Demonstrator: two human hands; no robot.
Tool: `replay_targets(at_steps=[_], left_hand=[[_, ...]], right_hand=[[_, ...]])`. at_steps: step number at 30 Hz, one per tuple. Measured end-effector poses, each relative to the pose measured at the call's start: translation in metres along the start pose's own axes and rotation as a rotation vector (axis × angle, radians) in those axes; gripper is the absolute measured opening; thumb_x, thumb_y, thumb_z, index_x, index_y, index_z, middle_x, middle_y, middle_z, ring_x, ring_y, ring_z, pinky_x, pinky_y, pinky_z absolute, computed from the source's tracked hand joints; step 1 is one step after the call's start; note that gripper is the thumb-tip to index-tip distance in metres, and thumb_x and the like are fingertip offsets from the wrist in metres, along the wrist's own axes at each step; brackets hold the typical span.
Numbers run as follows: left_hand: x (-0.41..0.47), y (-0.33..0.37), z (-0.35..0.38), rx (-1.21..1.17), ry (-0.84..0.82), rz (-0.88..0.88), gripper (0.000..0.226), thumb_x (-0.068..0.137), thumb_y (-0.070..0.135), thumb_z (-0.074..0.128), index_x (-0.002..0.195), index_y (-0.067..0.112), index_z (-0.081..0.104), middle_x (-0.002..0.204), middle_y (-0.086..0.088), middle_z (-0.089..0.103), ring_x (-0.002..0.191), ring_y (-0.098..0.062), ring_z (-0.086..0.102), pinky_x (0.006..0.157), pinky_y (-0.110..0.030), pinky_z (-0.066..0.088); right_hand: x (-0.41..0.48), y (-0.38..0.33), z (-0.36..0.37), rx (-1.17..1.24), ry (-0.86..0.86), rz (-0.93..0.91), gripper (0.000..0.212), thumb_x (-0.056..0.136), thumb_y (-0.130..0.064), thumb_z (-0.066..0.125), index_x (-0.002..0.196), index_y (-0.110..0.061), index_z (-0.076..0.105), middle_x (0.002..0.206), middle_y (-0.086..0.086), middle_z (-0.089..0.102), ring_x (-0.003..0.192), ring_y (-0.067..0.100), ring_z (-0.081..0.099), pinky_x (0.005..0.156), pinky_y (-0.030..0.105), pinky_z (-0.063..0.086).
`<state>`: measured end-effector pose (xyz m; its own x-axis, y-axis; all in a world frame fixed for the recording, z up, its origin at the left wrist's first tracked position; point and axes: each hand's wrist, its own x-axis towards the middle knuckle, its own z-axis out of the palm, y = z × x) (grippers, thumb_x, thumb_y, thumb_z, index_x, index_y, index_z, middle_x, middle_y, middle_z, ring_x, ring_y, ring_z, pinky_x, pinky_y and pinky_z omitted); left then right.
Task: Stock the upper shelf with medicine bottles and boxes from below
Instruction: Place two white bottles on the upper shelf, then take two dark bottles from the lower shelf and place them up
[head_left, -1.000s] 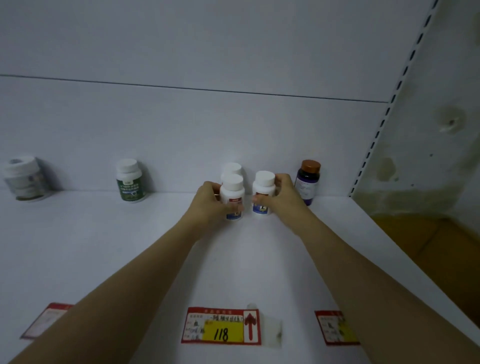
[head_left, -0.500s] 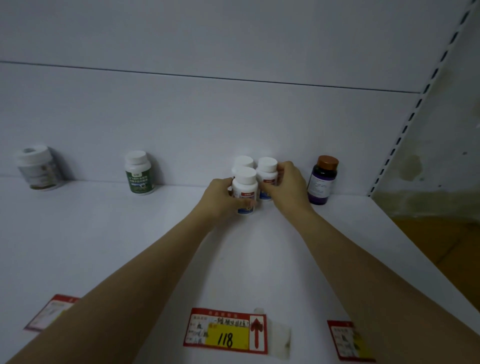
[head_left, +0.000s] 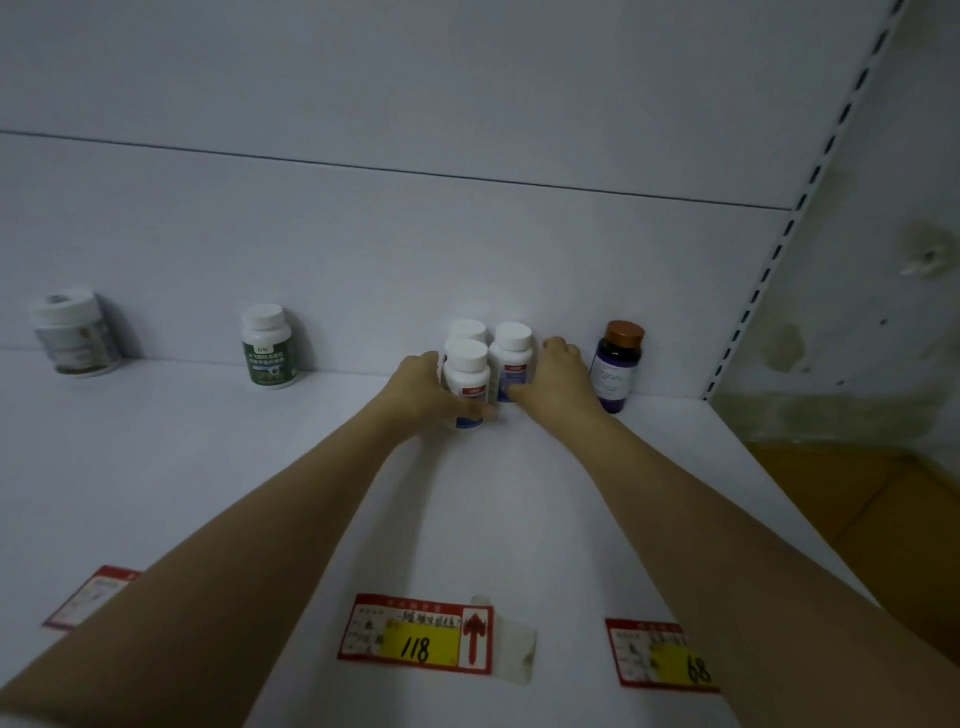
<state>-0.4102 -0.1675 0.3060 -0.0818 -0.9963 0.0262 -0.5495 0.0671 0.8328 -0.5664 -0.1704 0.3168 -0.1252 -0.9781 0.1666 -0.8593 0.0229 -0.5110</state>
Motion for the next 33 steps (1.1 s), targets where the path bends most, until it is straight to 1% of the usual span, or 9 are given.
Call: replay_targets(at_steps=[3,5,8,14,19,24,27,29,33], left_hand=[[-0.006,0.005,-0.006,0.27,0.019,-0.031,0.073,0.063,0.035,0.085,0.122,0.006,0.052,0.124,-0.008,0.055,0.107,-0.026,0.056,0.091,-0.035,0.048],[-0.014,0.006,-0.01,0.52,0.022,-0.055,0.078,0.068,0.049,0.078,0.125,0.006,0.048,0.129,-0.014,0.048,0.113,-0.031,0.05,0.093,-0.037,0.044],[-0.031,0.005,-0.017,0.735,0.005,-0.043,0.076,0.077,0.052,0.068,0.135,0.009,0.042,0.134,-0.017,0.043,0.122,-0.034,0.042,0.098,-0.039,0.039],[-0.069,0.009,-0.038,0.929,0.022,0.006,0.065,0.082,0.054,0.061,0.127,0.01,0.048,0.124,-0.016,0.051,0.115,-0.033,0.046,0.093,-0.04,0.044],[-0.105,0.014,-0.058,1.002,0.007,0.035,0.057,0.083,0.057,0.058,0.114,0.008,0.055,0.111,-0.012,0.058,0.103,-0.028,0.052,0.084,-0.038,0.048],[-0.153,0.016,-0.086,0.945,0.033,0.094,0.058,0.084,0.055,0.058,0.116,0.007,0.054,0.099,-0.009,0.057,0.088,-0.024,0.053,0.081,-0.037,0.051],[-0.189,0.01,-0.105,0.923,0.051,0.157,0.058,0.084,0.053,0.059,0.116,0.006,0.053,0.092,-0.007,0.052,0.086,-0.024,0.05,0.081,-0.038,0.05],[-0.215,0.003,-0.116,0.938,0.043,0.179,0.057,0.084,0.054,0.058,0.115,0.007,0.053,0.094,-0.007,0.052,0.089,-0.025,0.05,0.081,-0.038,0.048],[-0.266,-0.02,-0.137,0.995,-0.001,0.216,0.061,0.084,0.057,0.056,0.123,0.01,0.052,0.116,-0.012,0.057,0.106,-0.03,0.051,0.087,-0.04,0.044]], right_hand=[[-0.01,0.005,-0.011,-0.13,-0.091,-0.054,0.055,0.084,-0.026,0.067,0.126,-0.002,0.043,0.128,0.019,0.045,0.116,0.035,0.05,0.096,0.039,0.043],[-0.017,0.008,-0.017,-0.2,-0.15,-0.098,0.05,0.087,-0.026,0.063,0.127,-0.003,0.042,0.128,0.018,0.044,0.117,0.034,0.048,0.093,0.037,0.043],[-0.028,0.009,-0.027,-0.291,-0.209,-0.144,0.051,0.09,-0.027,0.058,0.131,-0.004,0.04,0.13,0.016,0.041,0.119,0.034,0.045,0.092,0.037,0.042],[-0.055,0.0,-0.043,-0.445,-0.301,-0.172,0.059,0.091,-0.033,0.054,0.141,-0.008,0.032,0.136,0.016,0.038,0.124,0.034,0.041,0.098,0.039,0.04],[-0.094,-0.019,-0.054,-0.502,-0.297,-0.176,0.061,0.09,-0.037,0.055,0.141,-0.01,0.035,0.136,0.015,0.039,0.122,0.032,0.044,0.1,0.04,0.043],[-0.147,-0.049,-0.067,-0.469,-0.233,-0.148,0.06,0.089,-0.038,0.058,0.138,-0.01,0.038,0.134,0.014,0.043,0.119,0.031,0.048,0.095,0.037,0.044],[-0.188,-0.071,-0.066,-0.45,-0.193,-0.132,0.057,0.088,-0.036,0.058,0.134,-0.008,0.04,0.132,0.014,0.045,0.117,0.031,0.049,0.092,0.036,0.044],[-0.215,-0.085,-0.06,-0.451,-0.184,-0.124,0.056,0.087,-0.035,0.059,0.134,-0.008,0.042,0.131,0.014,0.046,0.116,0.031,0.05,0.095,0.038,0.047],[-0.272,-0.111,-0.042,-0.475,-0.194,-0.094,0.061,0.088,-0.037,0.059,0.137,-0.007,0.039,0.136,0.016,0.042,0.119,0.033,0.048,0.099,0.043,0.045]])
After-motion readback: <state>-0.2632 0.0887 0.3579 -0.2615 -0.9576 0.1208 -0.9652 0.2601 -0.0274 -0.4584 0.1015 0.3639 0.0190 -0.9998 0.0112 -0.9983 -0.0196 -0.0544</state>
